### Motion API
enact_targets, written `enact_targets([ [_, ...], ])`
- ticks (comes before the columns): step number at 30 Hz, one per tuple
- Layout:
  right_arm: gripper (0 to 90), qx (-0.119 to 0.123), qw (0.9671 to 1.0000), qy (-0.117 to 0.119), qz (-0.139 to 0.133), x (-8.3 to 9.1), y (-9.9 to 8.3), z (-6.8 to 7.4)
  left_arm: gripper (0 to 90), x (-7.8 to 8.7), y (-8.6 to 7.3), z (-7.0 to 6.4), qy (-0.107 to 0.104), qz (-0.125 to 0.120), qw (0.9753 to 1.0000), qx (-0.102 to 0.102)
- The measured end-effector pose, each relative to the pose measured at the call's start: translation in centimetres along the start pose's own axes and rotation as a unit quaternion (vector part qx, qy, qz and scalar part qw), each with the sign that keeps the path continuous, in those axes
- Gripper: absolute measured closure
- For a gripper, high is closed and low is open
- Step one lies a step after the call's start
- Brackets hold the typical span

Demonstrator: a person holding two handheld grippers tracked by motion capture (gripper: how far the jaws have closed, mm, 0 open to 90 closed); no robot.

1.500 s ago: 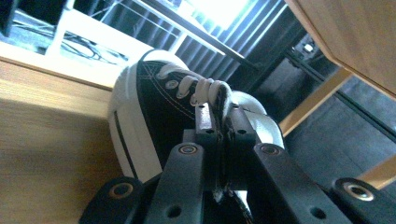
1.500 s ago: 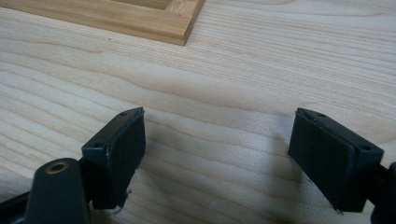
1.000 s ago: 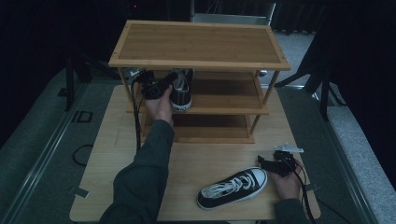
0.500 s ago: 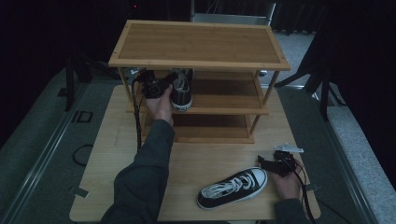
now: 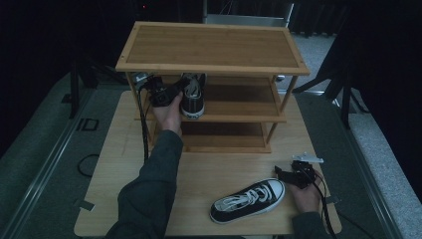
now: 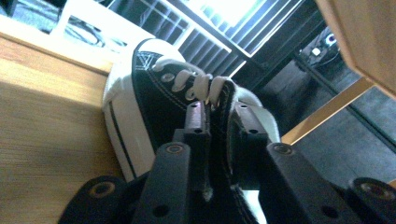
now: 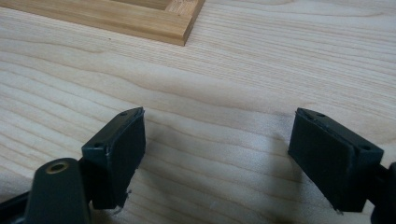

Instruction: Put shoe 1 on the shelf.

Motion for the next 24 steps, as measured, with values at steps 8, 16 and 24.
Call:
enact_targets([
  [8,18.5,0.0,1.0,0.0,-0.001,0.0,0.0,0.0,68.6,1.3,-0.1,-1.3,-0.007,0.006,0.9995,-0.029],
  [16,18.5,0.0,1.0,0.0,-0.001,0.0,0.0,0.0,63.6,2.9,-1.3,-3.4,0.0,-0.003,0.9975,-0.07],
  [24,18.5,0.0,1.0,0.0,-0.001,0.0,0.0,0.0,60.8,5.1,-2.9,-5.3,-0.001,-0.005,0.9944,-0.105],
])
Point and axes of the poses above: each handheld gripper's, and its own axes: x roughly backward along the jaws, y roughly out of its top, z roughly to its left, the point moved 2 cm from there along -x, roughly forward along the jaws, and after that the axes turned 15 degrees about -y, right-handed, at the moved point
